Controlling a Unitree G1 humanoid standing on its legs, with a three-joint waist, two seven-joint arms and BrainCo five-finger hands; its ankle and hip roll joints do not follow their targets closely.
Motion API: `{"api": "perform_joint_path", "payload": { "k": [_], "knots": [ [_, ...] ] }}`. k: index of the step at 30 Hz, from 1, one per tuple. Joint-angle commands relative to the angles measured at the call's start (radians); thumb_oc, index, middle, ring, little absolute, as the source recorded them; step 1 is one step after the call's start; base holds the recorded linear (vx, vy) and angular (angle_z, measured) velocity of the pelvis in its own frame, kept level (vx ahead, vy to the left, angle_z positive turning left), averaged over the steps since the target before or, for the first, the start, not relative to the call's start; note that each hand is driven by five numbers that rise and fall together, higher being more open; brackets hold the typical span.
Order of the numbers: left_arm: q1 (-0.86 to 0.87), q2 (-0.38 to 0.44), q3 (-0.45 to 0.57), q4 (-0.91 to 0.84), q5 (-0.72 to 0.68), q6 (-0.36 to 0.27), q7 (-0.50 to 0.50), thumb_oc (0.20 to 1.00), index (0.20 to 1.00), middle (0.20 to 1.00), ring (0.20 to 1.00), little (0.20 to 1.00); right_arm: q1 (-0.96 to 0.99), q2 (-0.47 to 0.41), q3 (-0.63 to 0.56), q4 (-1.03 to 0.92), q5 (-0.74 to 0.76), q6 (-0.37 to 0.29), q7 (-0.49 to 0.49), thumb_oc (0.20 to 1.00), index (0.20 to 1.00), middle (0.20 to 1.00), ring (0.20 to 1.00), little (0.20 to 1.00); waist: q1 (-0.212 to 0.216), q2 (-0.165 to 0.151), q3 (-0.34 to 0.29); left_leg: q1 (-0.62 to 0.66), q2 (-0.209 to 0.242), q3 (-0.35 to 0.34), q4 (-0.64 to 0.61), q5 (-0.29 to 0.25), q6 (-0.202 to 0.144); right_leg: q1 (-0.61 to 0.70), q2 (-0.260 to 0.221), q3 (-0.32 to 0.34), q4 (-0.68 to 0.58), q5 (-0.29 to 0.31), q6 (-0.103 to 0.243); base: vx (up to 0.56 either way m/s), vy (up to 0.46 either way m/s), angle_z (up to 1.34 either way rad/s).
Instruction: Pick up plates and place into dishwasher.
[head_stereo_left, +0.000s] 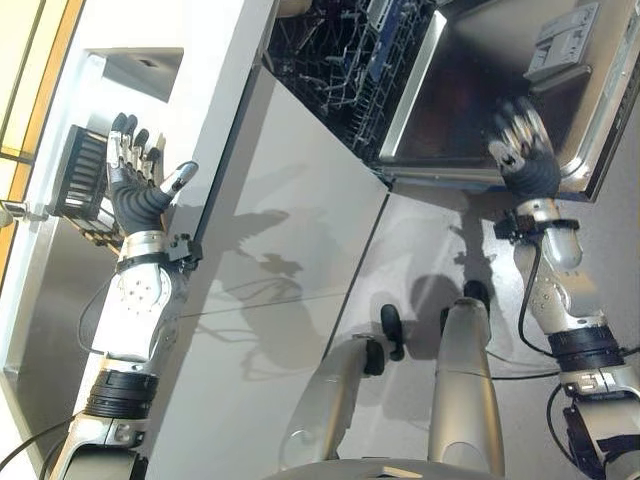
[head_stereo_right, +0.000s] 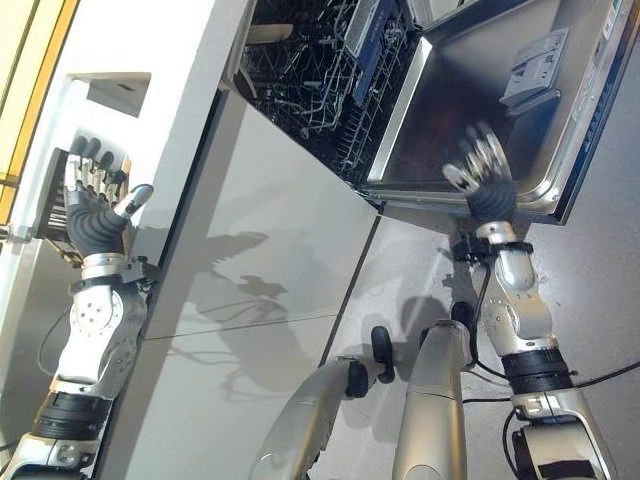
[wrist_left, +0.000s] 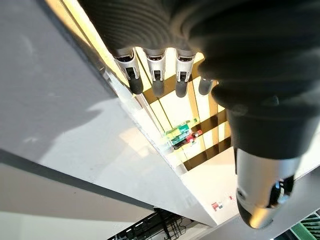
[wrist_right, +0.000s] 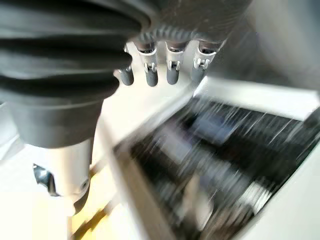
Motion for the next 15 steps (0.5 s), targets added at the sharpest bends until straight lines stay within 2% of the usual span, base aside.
{"api": "perform_joint_path", "payload": {
  "k": [1, 4, 6, 9, 13, 15],
  "knots": [
    [-0.044, 0.025, -0.048, 0.063, 0.035, 0.072, 0.034, 1.000, 1.000, 1.000, 1.000, 1.000, -0.085, 0.011, -0.062, 0.057, 0.004, 0.041, -0.216, 1.000, 1.000, 1.000, 1.000, 1.000, -0.041, 0.025, 0.122, -0.047, -0.005, 0.011, -0.006, 0.039, 0.026, 0.026, 0.006, 0.034, -0.080, 0.074, -0.009, 0.00, -0.048, -0.06],
    [-0.071, 0.029, -0.069, 0.052, 0.038, 0.091, 0.049, 1.000, 1.000, 1.000, 1.000, 1.000, -0.121, -0.008, -0.084, 0.187, 0.047, 0.056, -0.300, 1.000, 1.000, 1.000, 1.000, 1.000, -0.029, 0.036, 0.122, -0.066, -0.008, 0.011, -0.002, 0.034, 0.032, 0.008, 0.001, 0.033, -0.074, 0.071, -0.011, -0.01, -0.060, -0.06],
    [-0.084, 0.033, -0.085, 0.049, 0.033, 0.100, 0.053, 1.000, 1.000, 1.000, 1.000, 1.000, -0.158, -0.023, -0.123, 0.283, 0.085, 0.045, -0.414, 1.000, 1.000, 1.000, 1.000, 1.000, -0.022, 0.047, 0.122, -0.081, -0.008, 0.012, 0.006, 0.031, 0.033, -0.008, 0.000, 0.031, -0.062, 0.063, -0.012, -0.01, -0.070, -0.02],
    [-0.092, 0.026, -0.118, 0.049, 0.038, 0.090, 0.072, 1.000, 1.000, 1.000, 1.000, 1.000, -0.203, -0.030, -0.180, 0.383, 0.104, -0.043, -0.598, 1.000, 1.000, 1.000, 1.000, 1.000, -0.015, 0.064, 0.122, -0.108, -0.011, 0.012, 0.018, 0.026, 0.036, -0.035, 0.002, 0.033, -0.044, 0.052, -0.011, 0.00, -0.053, 0.00],
    [-0.063, 0.025, -0.149, 0.027, 0.041, 0.059, 0.085, 1.000, 1.000, 1.000, 1.000, 1.000, -0.254, -0.049, -0.235, 0.420, 0.059, -0.171, -0.683, 1.000, 1.000, 1.000, 1.000, 1.000, 0.001, 0.093, 0.122, -0.133, -0.018, 0.007, 0.028, 0.024, 0.037, -0.065, 0.004, 0.035, -0.022, 0.035, -0.005, 0.01, -0.062, -0.11],
    [-0.053, 0.028, -0.155, 0.018, 0.037, 0.055, 0.088, 1.000, 1.000, 1.000, 1.000, 1.000, -0.279, -0.059, -0.241, 0.413, 0.038, -0.214, -0.681, 1.000, 1.000, 1.000, 1.000, 1.000, 0.006, 0.101, 0.122, -0.145, -0.020, 0.005, 0.036, 0.023, 0.035, -0.077, 0.004, 0.034, -0.010, 0.029, -0.005, 0.01, -0.075, -0.02]
  ]
}}
